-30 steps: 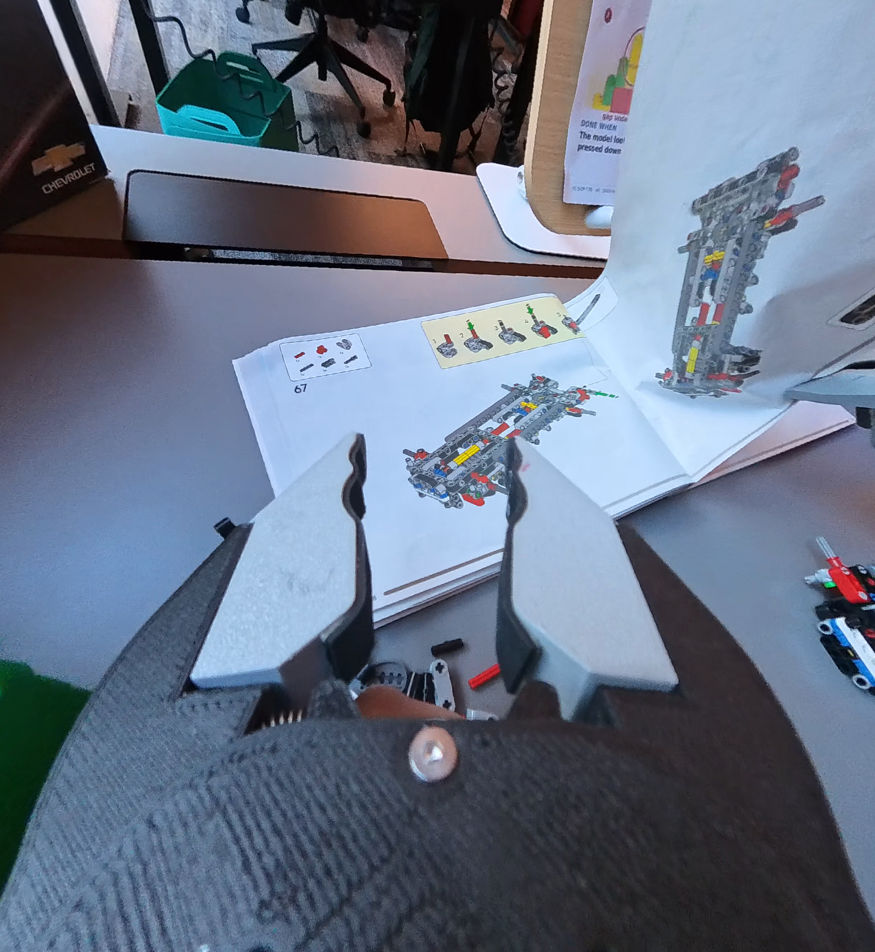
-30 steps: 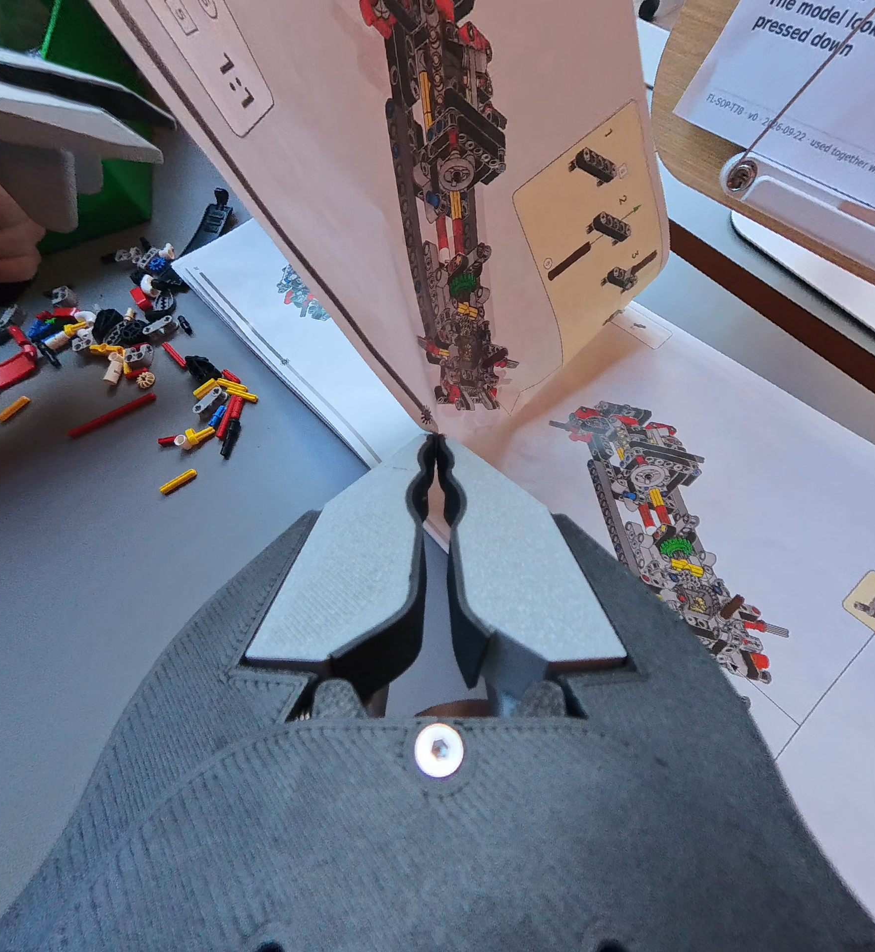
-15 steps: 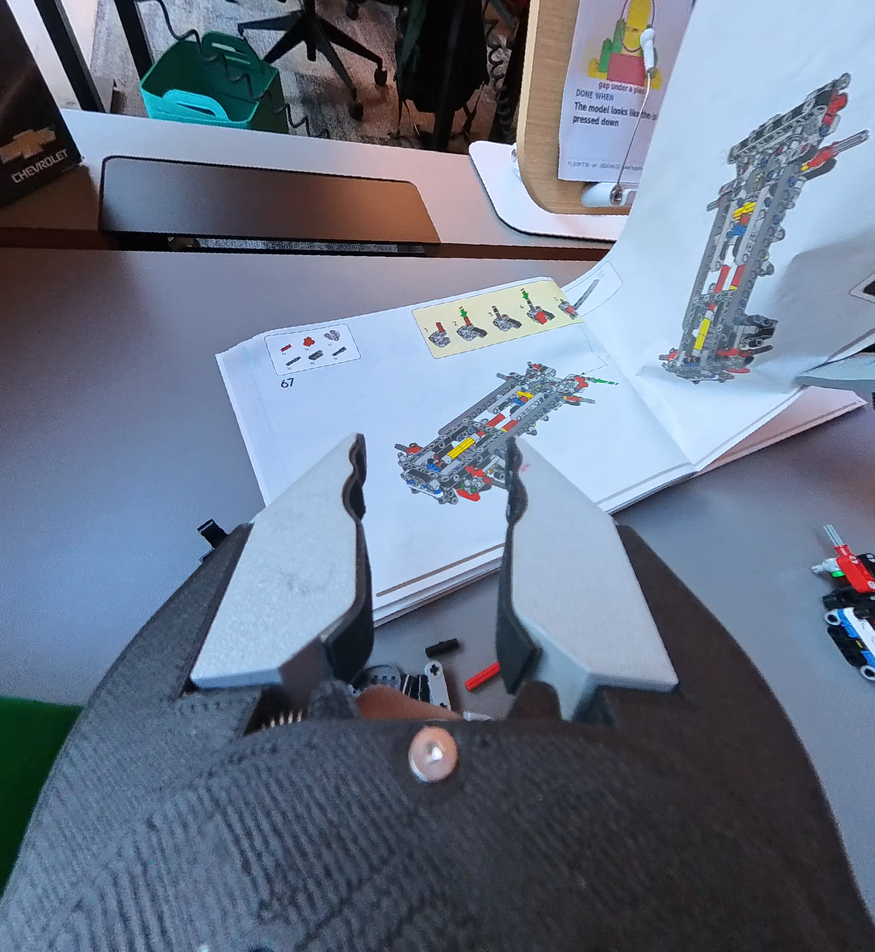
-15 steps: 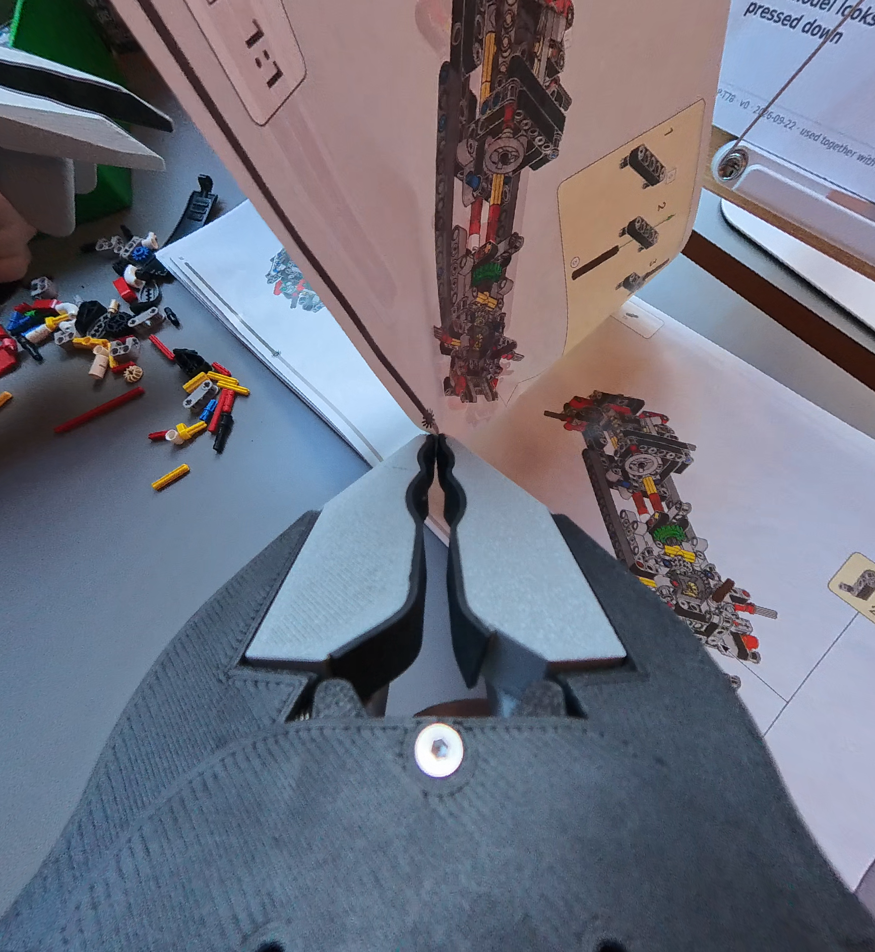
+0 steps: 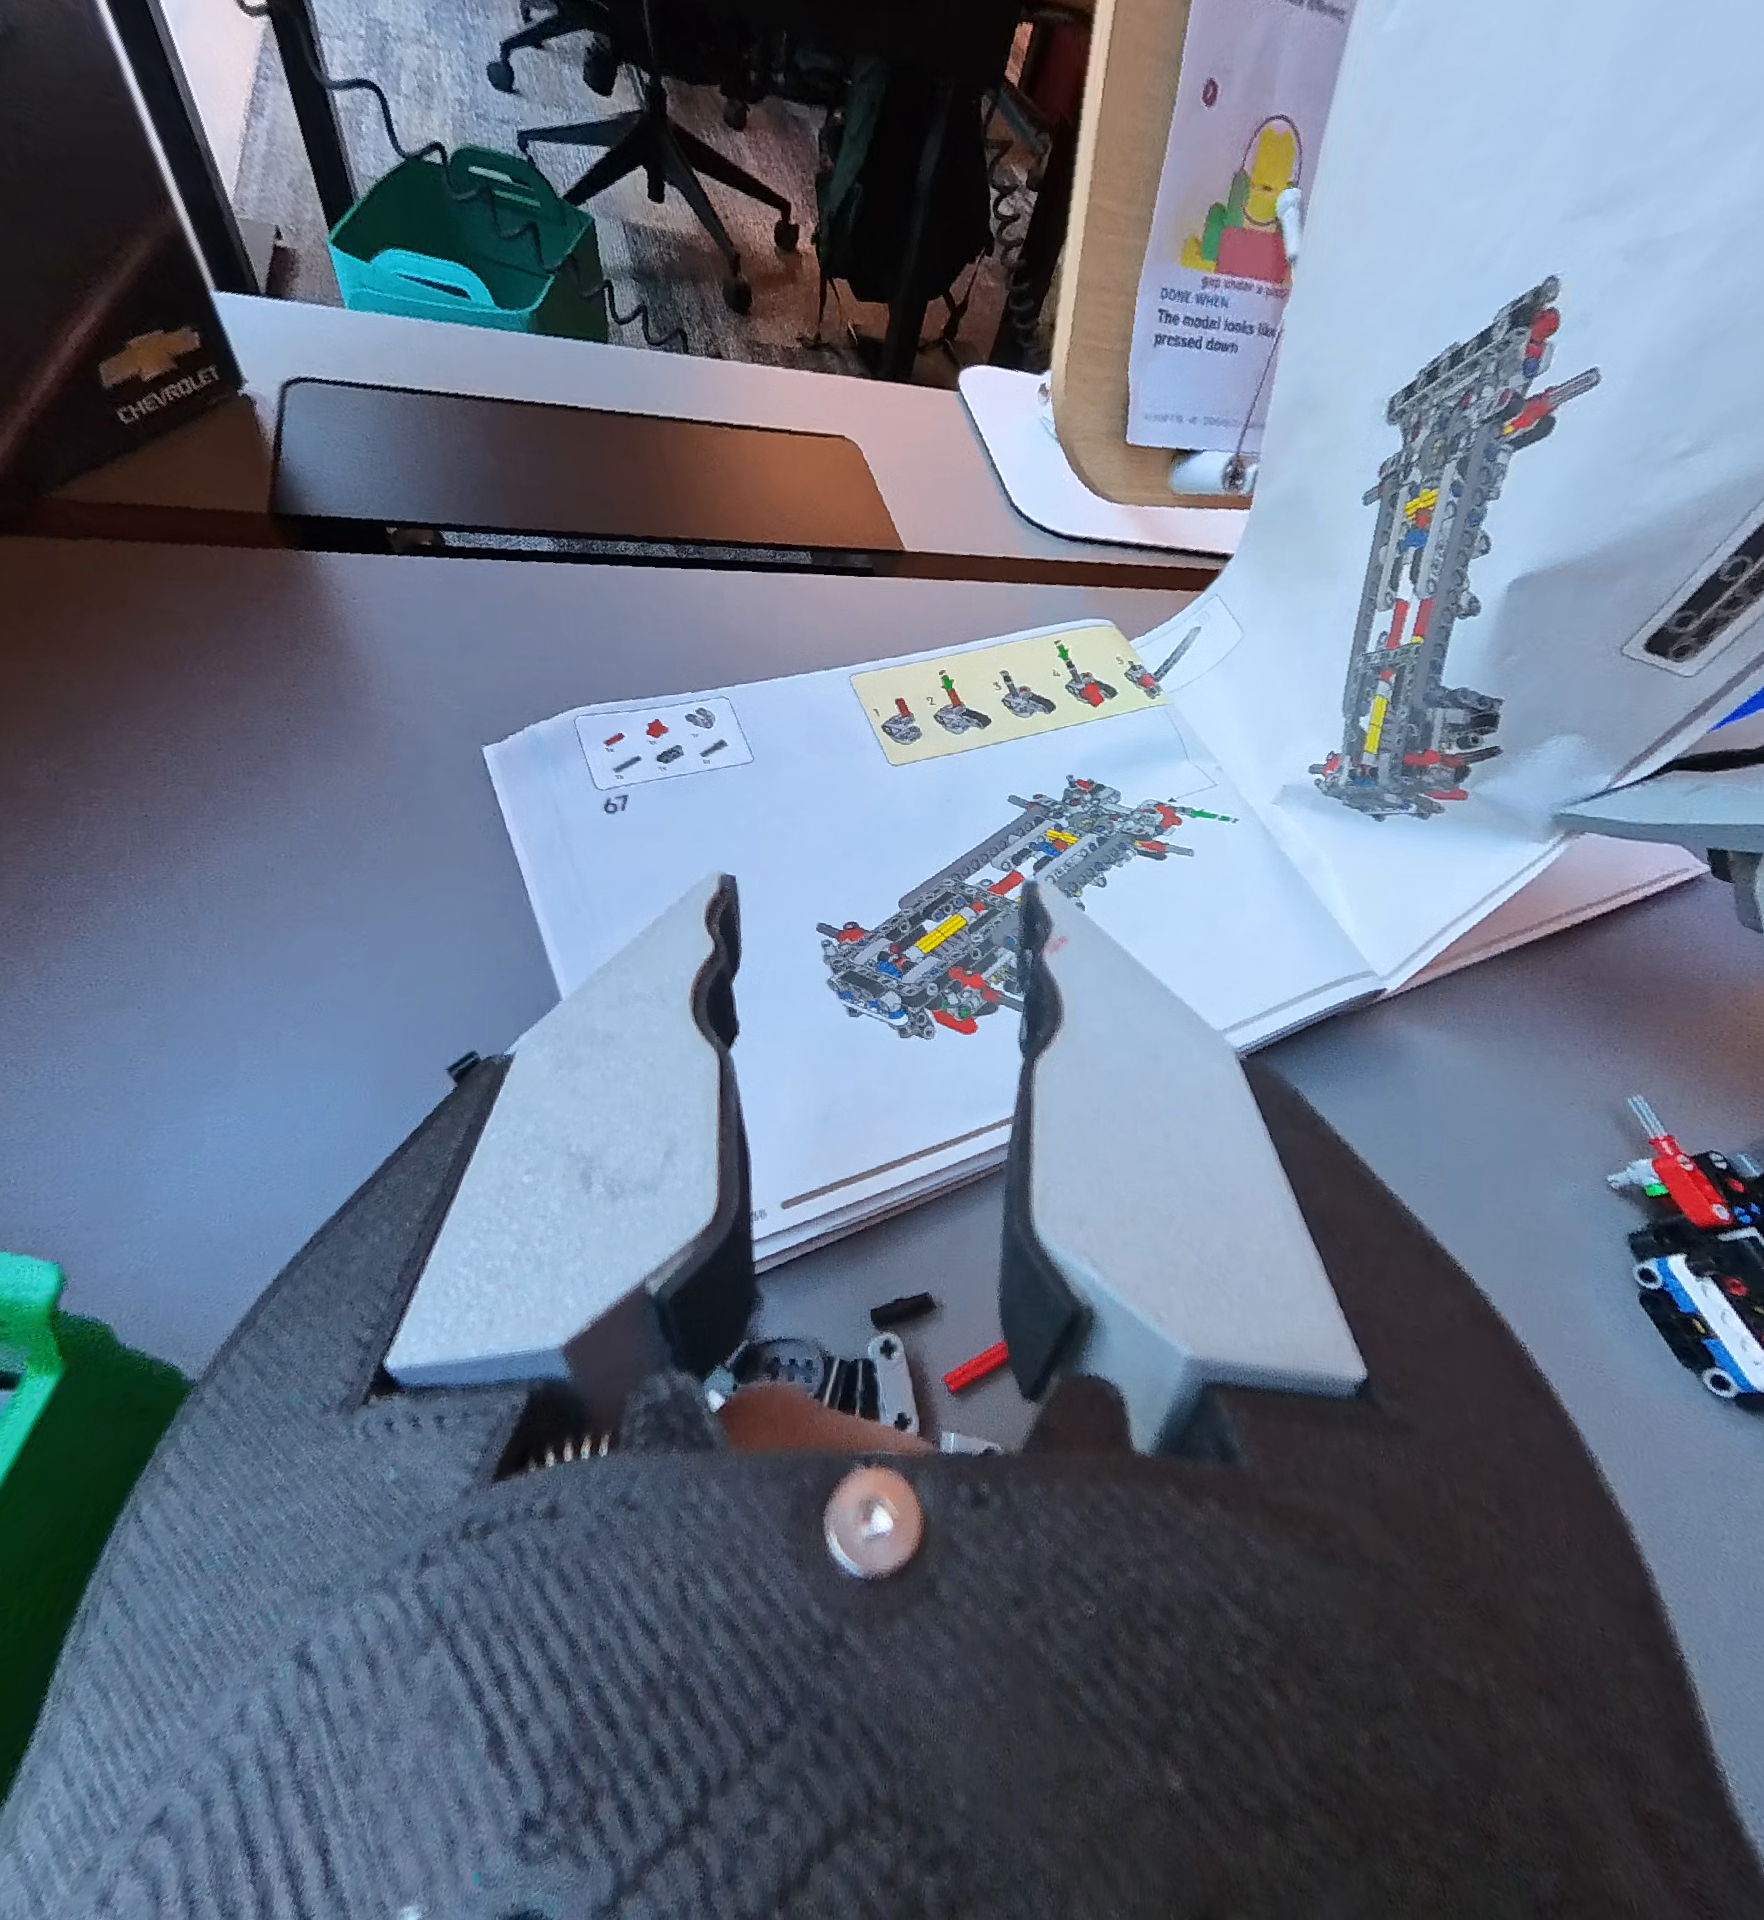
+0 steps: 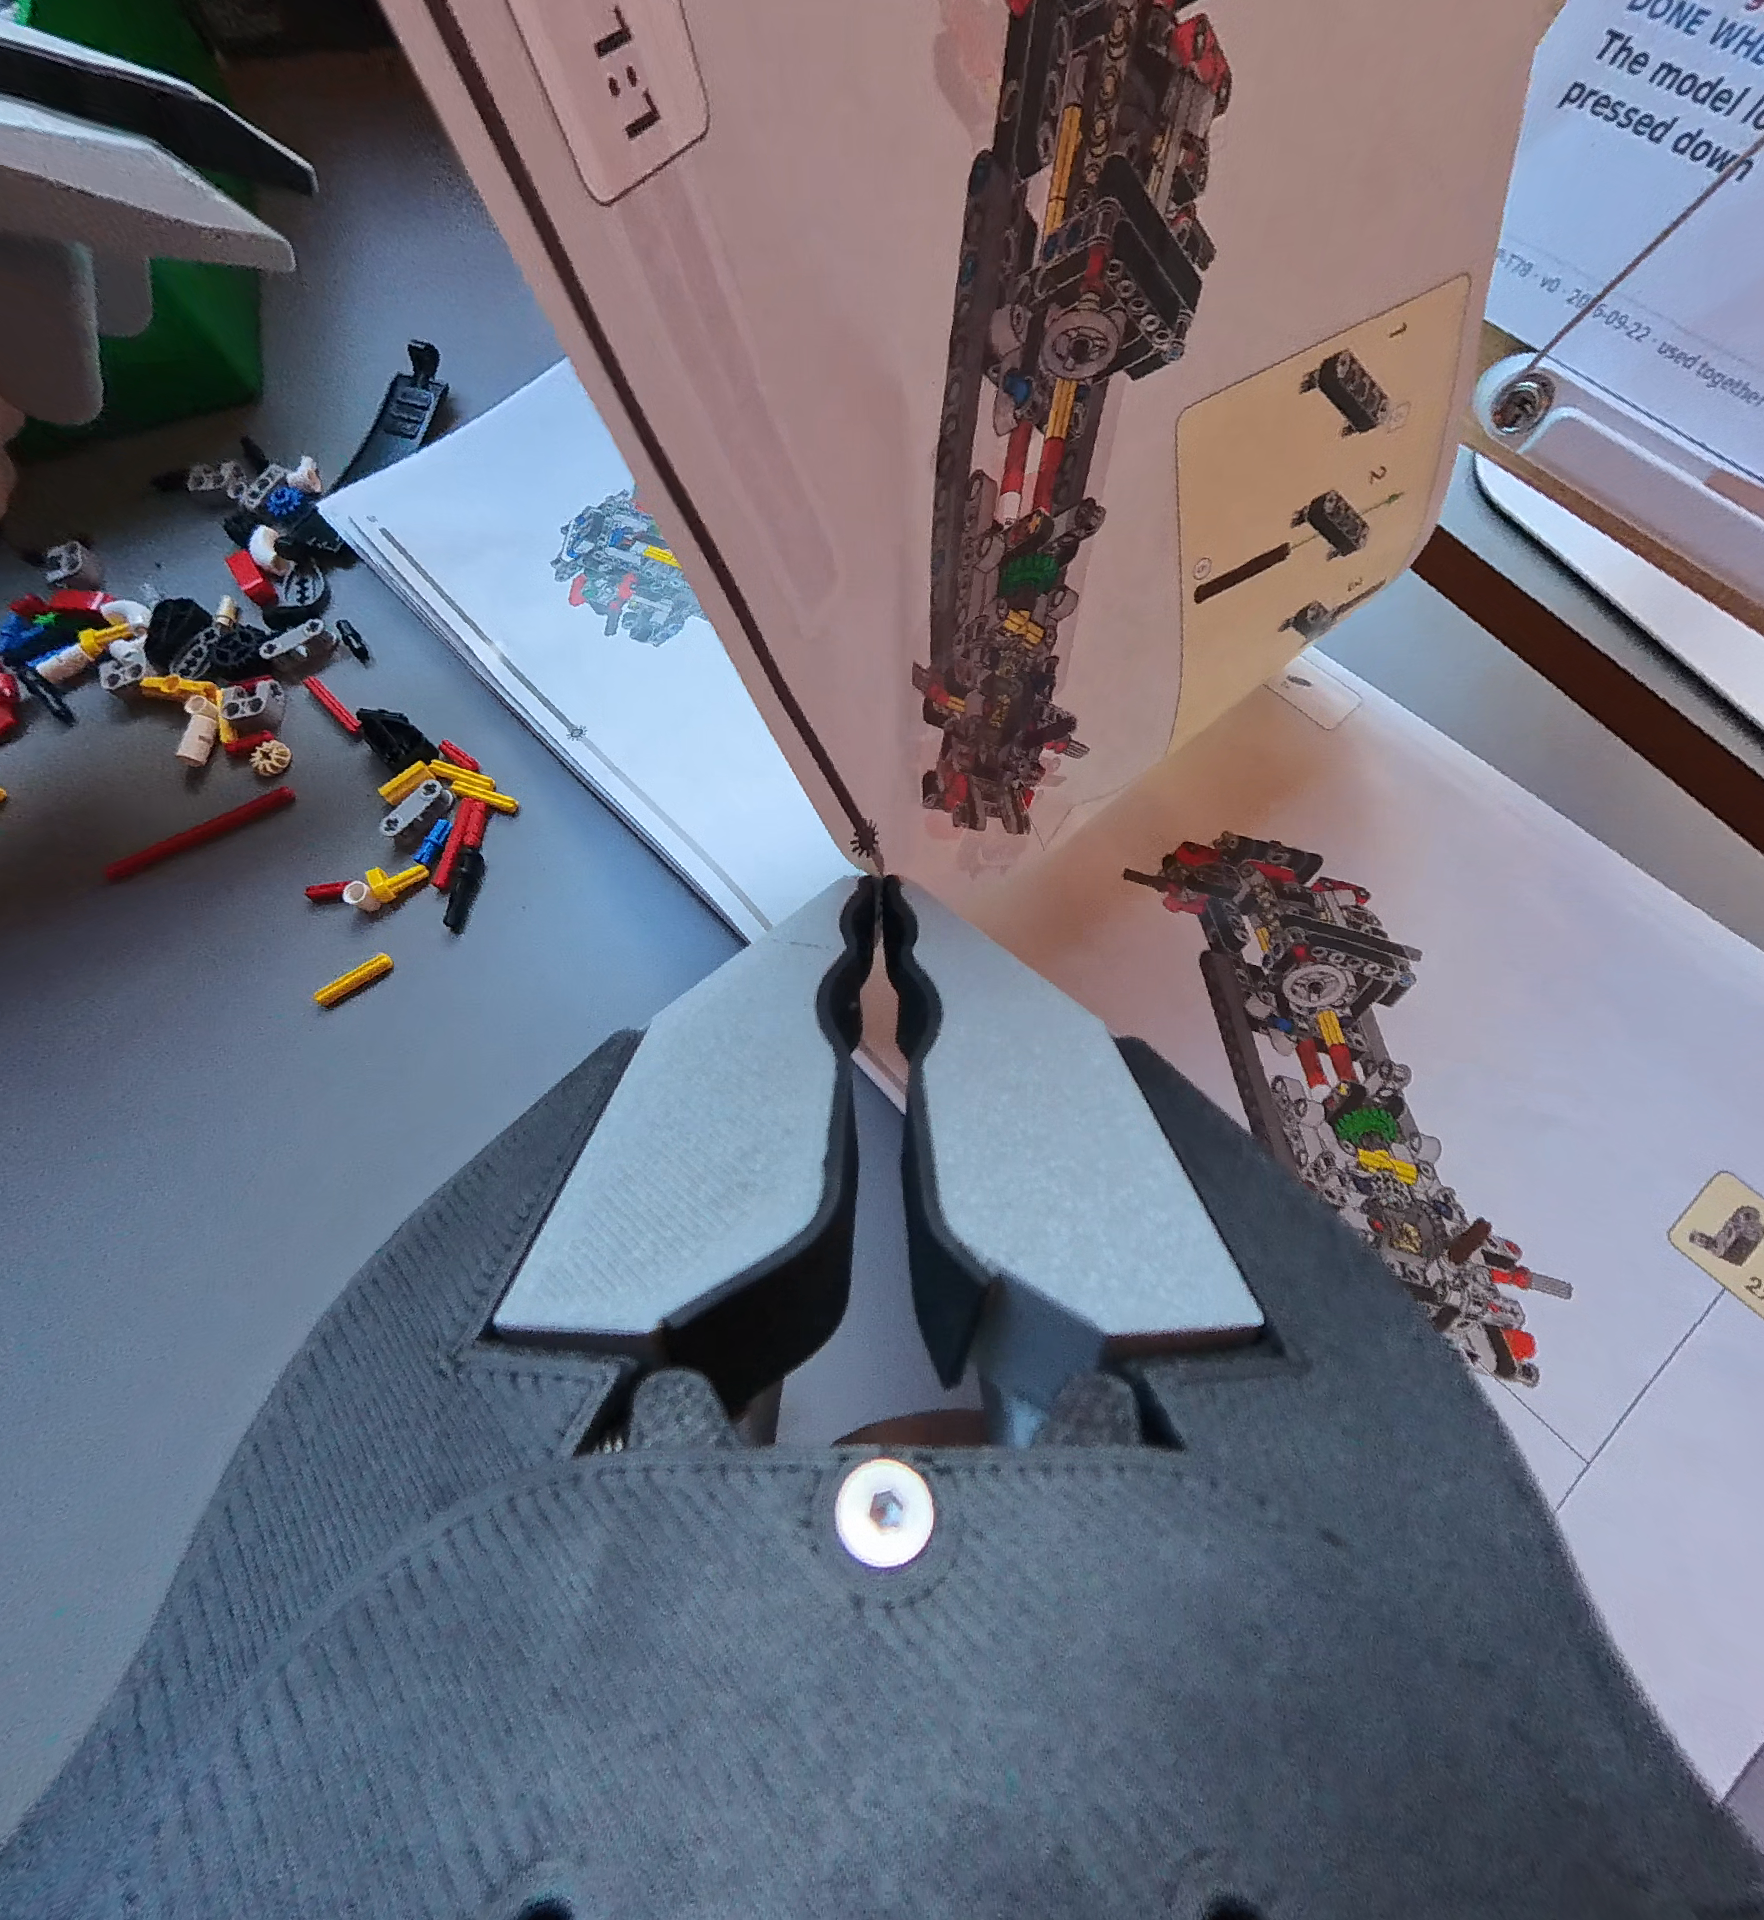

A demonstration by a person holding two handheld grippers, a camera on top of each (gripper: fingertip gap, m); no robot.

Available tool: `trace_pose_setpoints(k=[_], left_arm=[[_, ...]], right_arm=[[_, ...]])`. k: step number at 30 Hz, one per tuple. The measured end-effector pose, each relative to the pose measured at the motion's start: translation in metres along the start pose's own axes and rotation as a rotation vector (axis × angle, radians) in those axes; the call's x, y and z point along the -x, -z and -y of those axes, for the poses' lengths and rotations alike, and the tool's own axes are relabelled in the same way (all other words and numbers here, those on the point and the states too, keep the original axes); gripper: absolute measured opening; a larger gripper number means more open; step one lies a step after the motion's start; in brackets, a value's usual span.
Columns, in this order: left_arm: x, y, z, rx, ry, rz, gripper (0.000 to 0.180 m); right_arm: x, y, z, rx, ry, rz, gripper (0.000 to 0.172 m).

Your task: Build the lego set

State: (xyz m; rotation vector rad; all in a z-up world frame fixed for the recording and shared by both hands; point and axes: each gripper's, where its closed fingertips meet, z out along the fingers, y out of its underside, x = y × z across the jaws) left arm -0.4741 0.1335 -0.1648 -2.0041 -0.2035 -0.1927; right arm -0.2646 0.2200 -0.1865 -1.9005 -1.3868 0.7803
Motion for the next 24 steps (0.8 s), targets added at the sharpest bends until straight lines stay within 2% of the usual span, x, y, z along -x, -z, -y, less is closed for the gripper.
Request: trace_pose_setpoints(k=[10, 18, 24], left_arm=[[-0.002, -0.002, -0.004, 0.023, -0.024, 0.002, 0.052], [0.007, 0.003, 0.003, -0.018, -0.004, 0.034, 0.051], [0.016, 0.008, 0.007, -0.045, 0.003, 0.074, 0.051]], right_arm=[[0.016, -0.016, 0.012, 0.028, 0.066, 0.027, 0.0], [0.044, -0.057, 0.018, 0.119, 0.19, 0.07, 0.0], [0.071, -0.088, 0.003, 0.258, 0.31, 0.132, 0.002]])
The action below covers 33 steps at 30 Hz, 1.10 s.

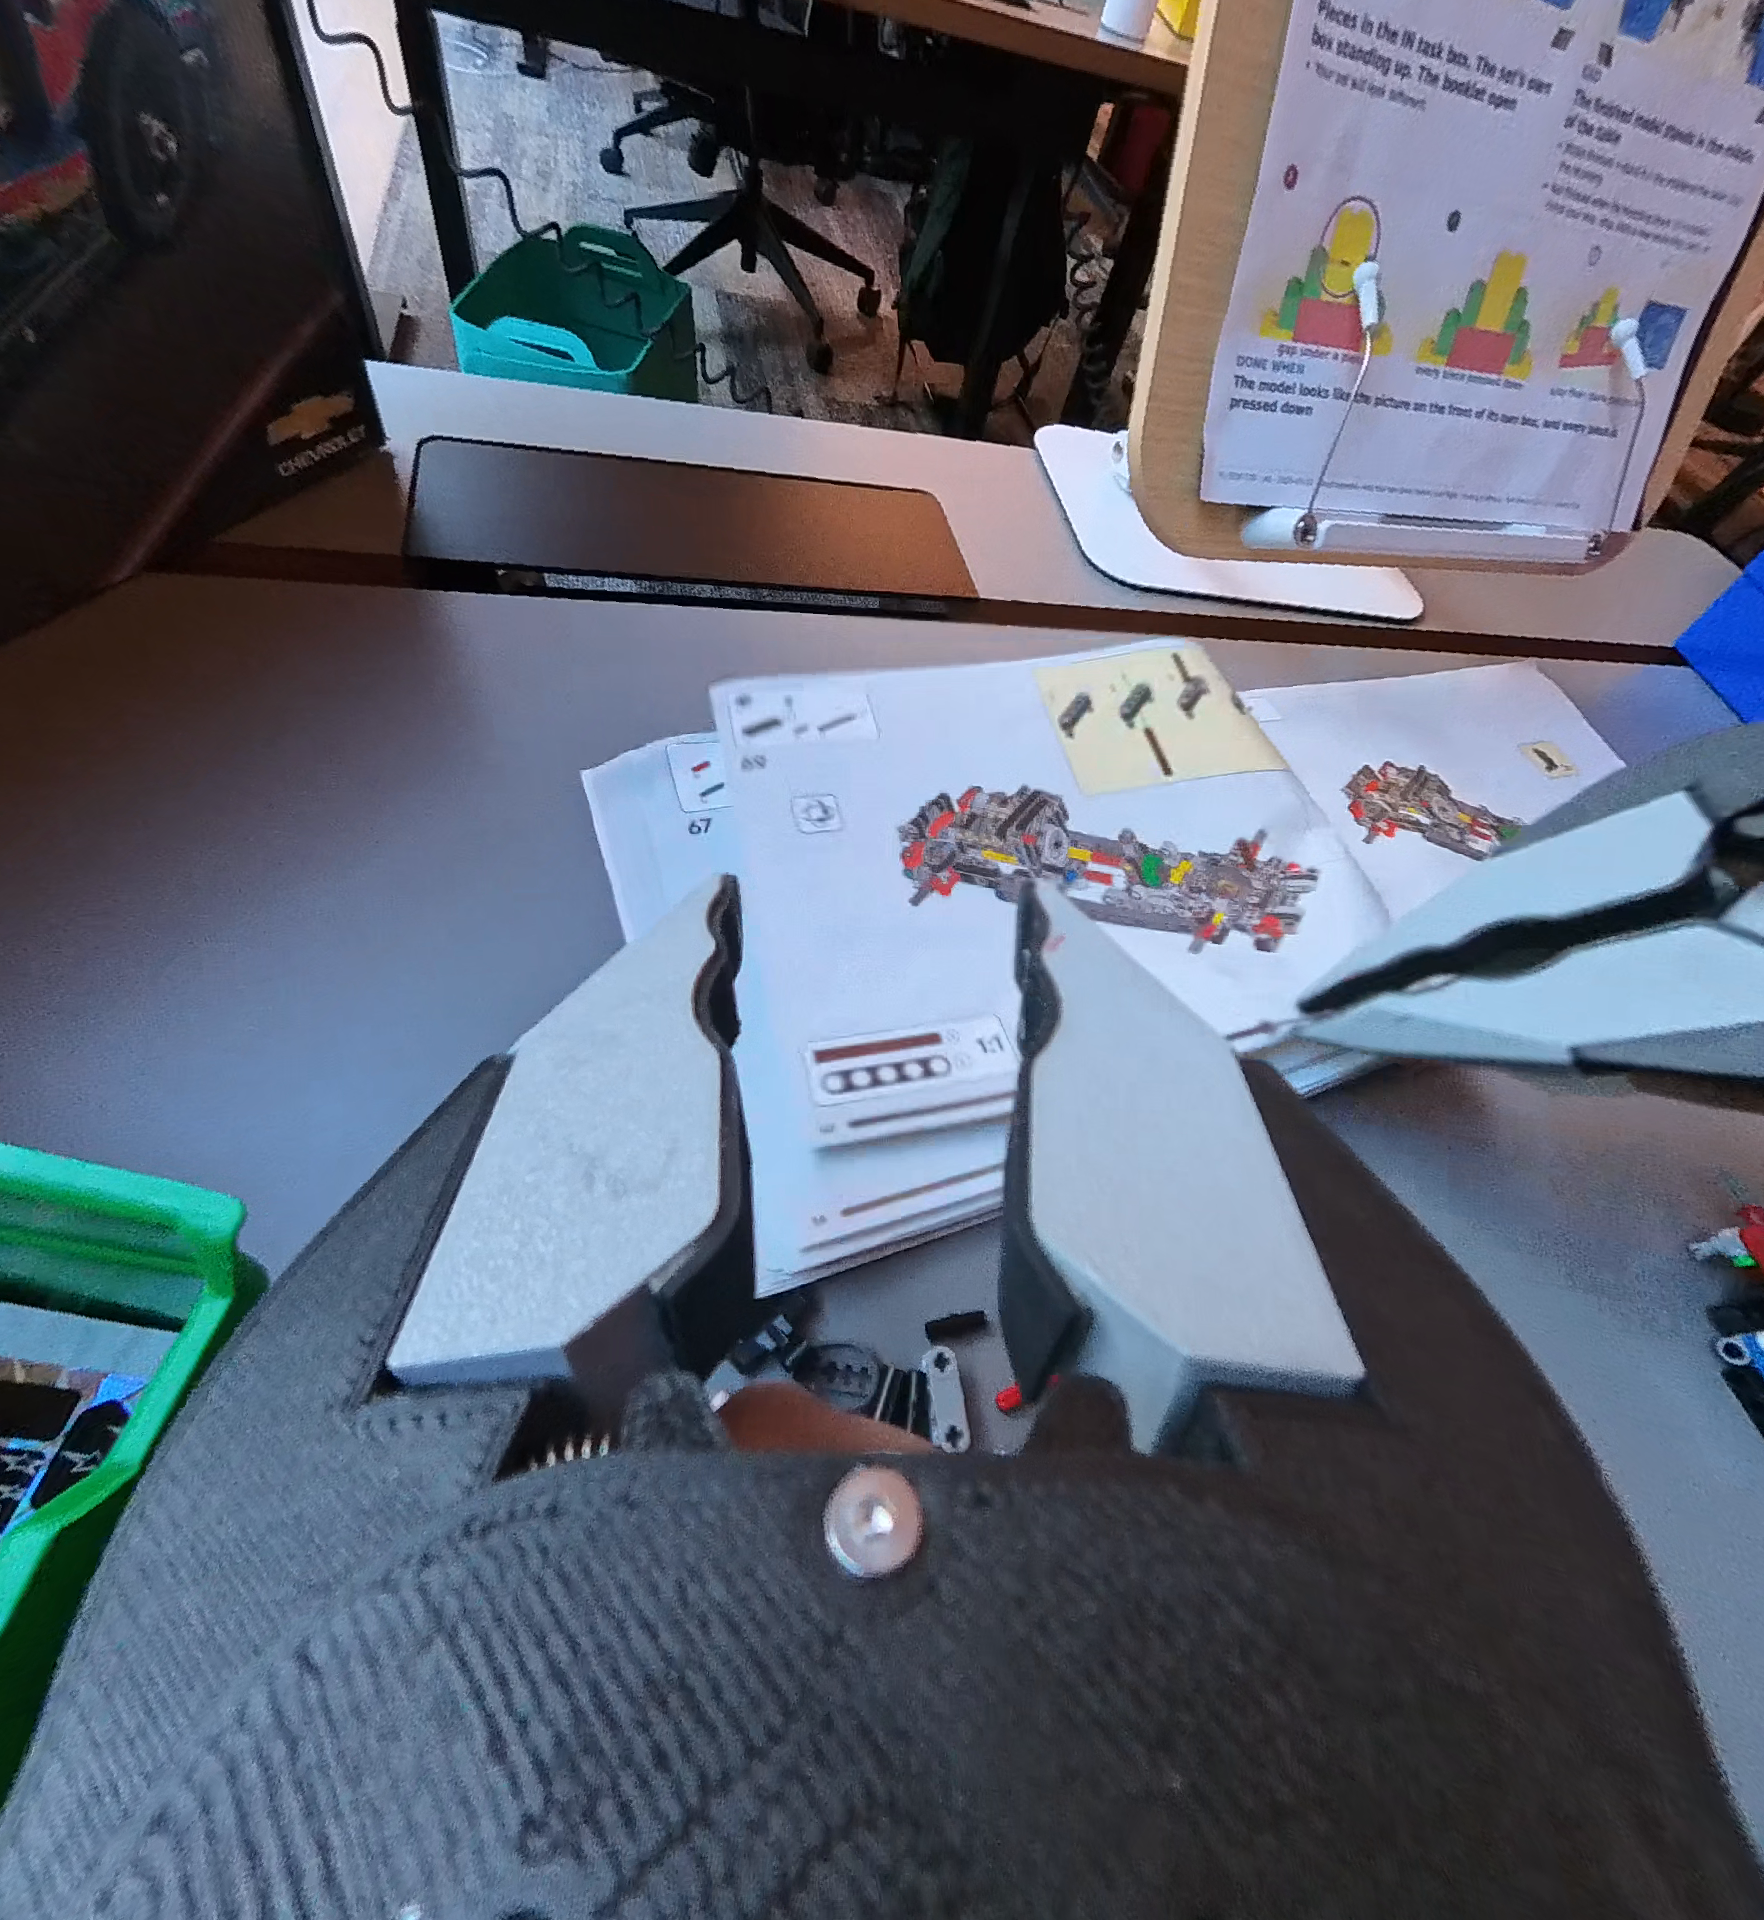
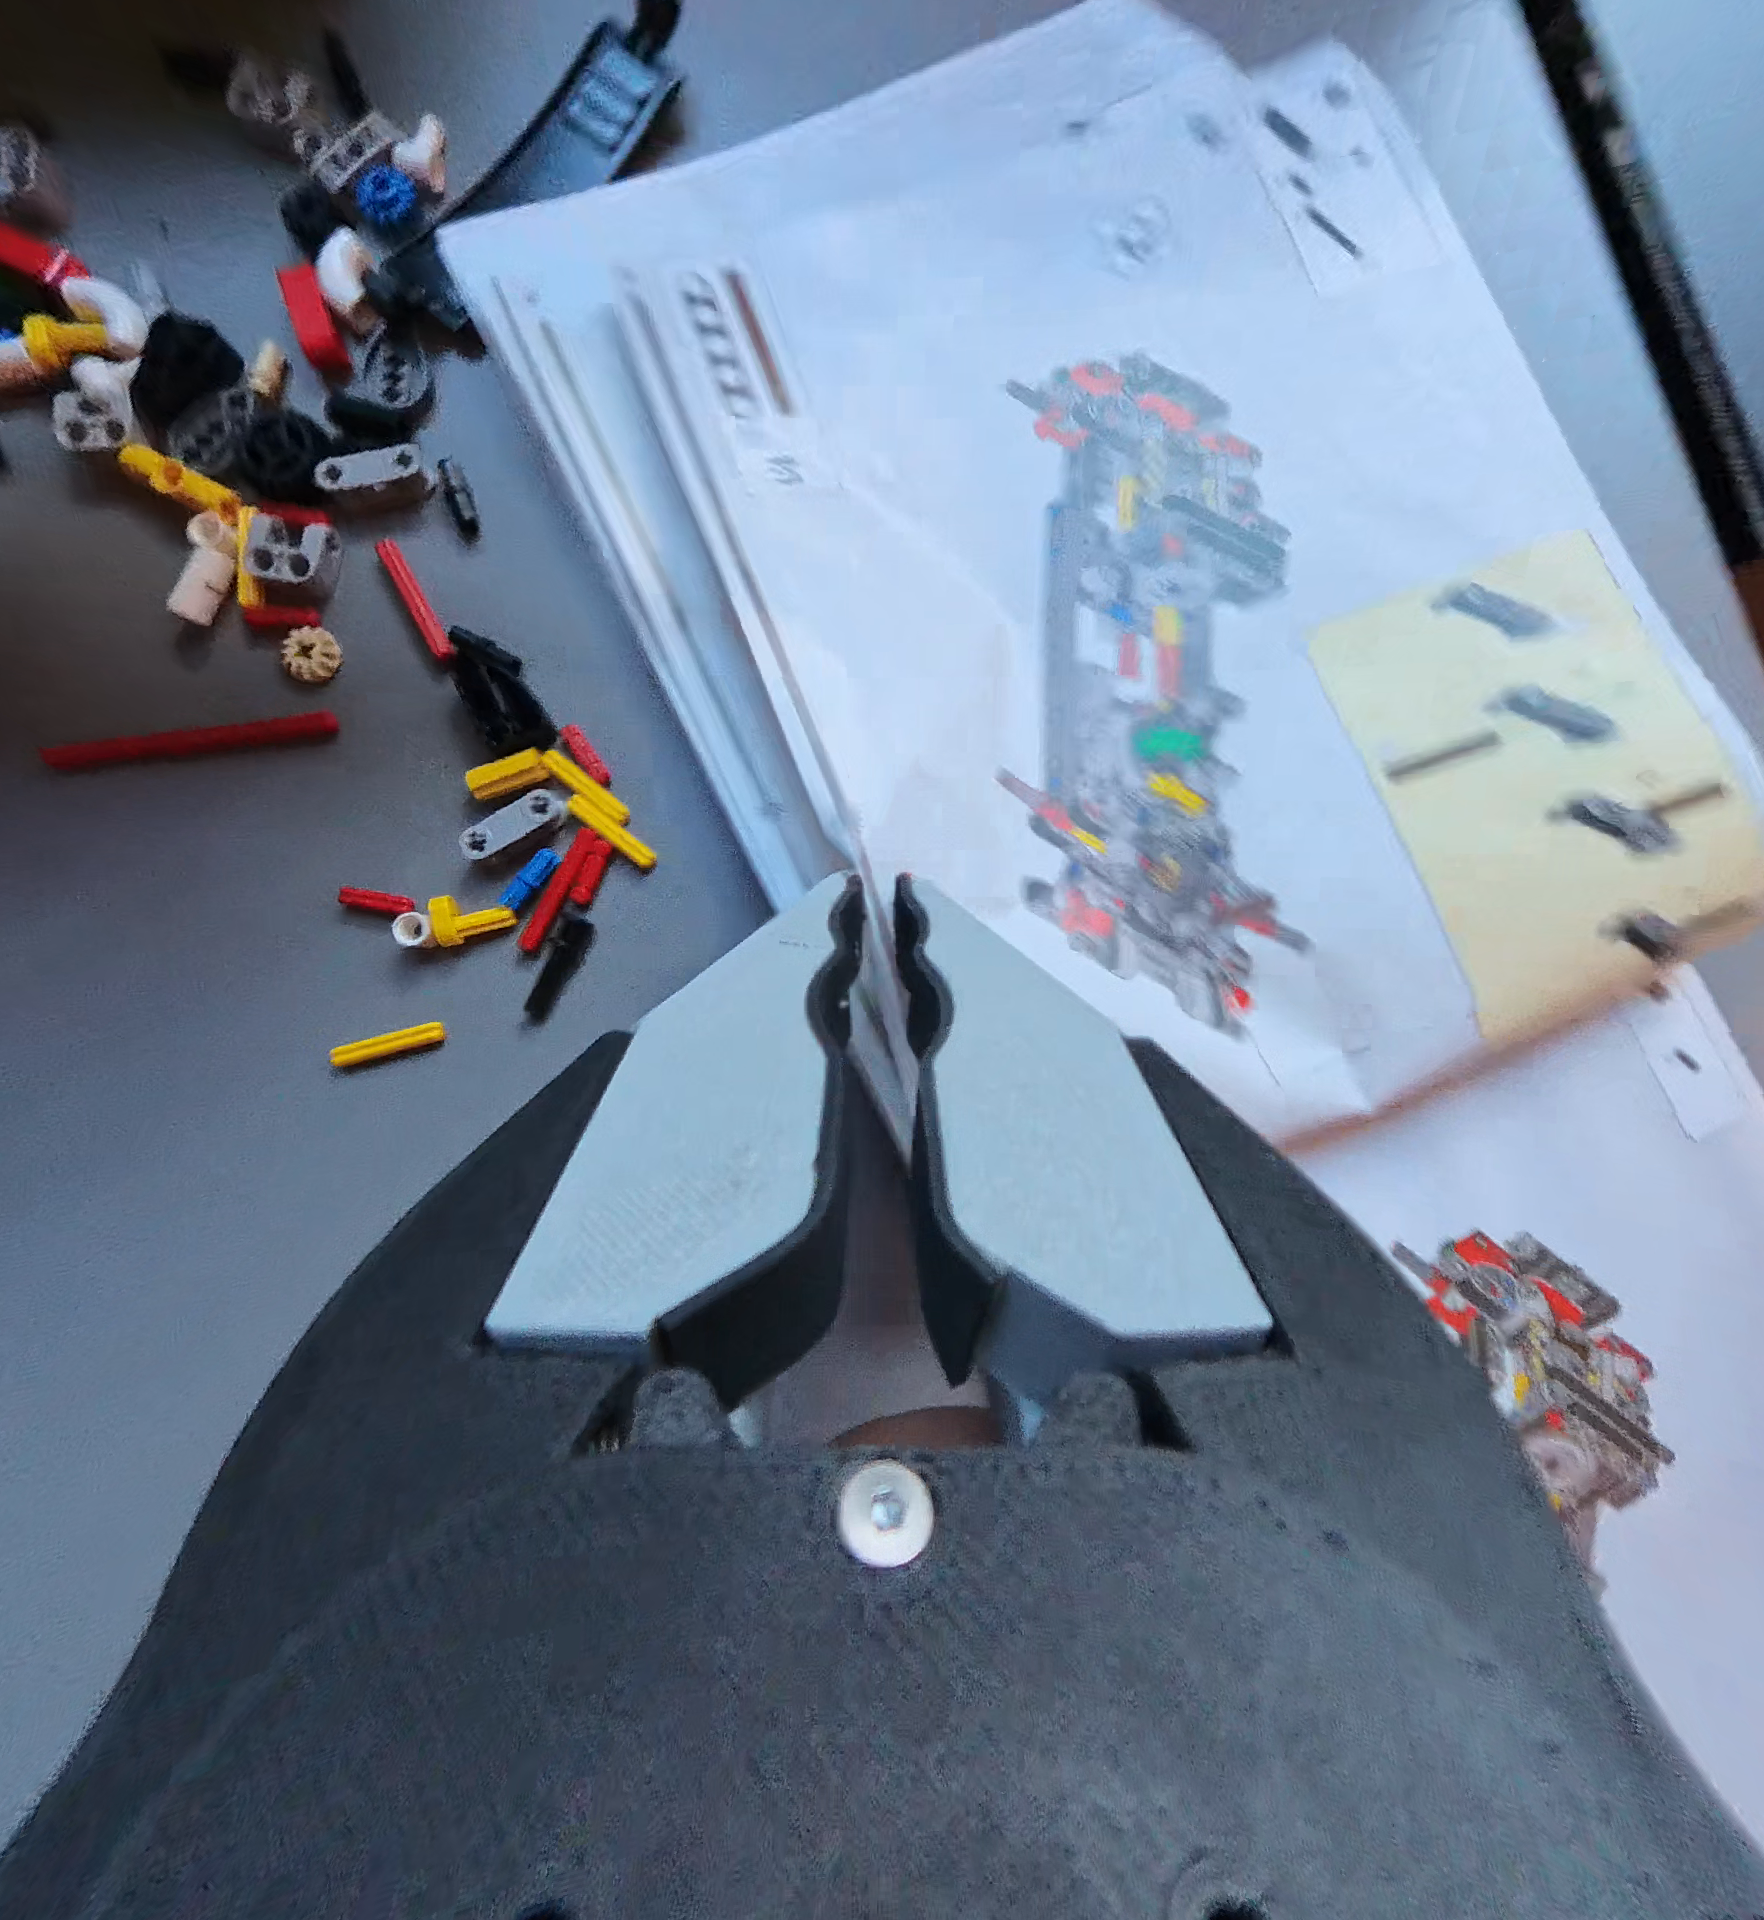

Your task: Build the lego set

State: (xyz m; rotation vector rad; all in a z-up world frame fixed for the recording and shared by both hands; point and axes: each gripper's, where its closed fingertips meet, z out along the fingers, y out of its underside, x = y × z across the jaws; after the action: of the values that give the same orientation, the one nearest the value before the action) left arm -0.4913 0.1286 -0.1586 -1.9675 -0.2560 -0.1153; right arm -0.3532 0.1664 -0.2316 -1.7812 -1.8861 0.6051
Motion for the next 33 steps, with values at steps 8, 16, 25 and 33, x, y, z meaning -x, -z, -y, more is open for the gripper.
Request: trace_pose_setpoints(k=[8, 16, 25, 33], left_arm=[[0.006, 0.003, 0.001, -0.009, 0.016, 0.011, 0.051], [0.004, -0.001, -0.004, 0.02, 0.002, 0.007, 0.051], [0.007, -0.004, -0.008, 0.038, -0.029, 0.042, 0.052], [0.012, -0.001, -0.006, 0.029, -0.014, 0.045, 0.052]], right_arm=[[0.027, 0.038, 0.0, -0.018, 0.035, 0.115, 0.034], [0.002, 0.101, -0.027, -0.106, -0.043, -0.018, 0.033], [0.005, 0.029, 0.002, -0.007, 0.185, -0.192, 0.04], [-0.02, 0.002, -0.001, 0.111, 0.277, -0.292, 0.0]])
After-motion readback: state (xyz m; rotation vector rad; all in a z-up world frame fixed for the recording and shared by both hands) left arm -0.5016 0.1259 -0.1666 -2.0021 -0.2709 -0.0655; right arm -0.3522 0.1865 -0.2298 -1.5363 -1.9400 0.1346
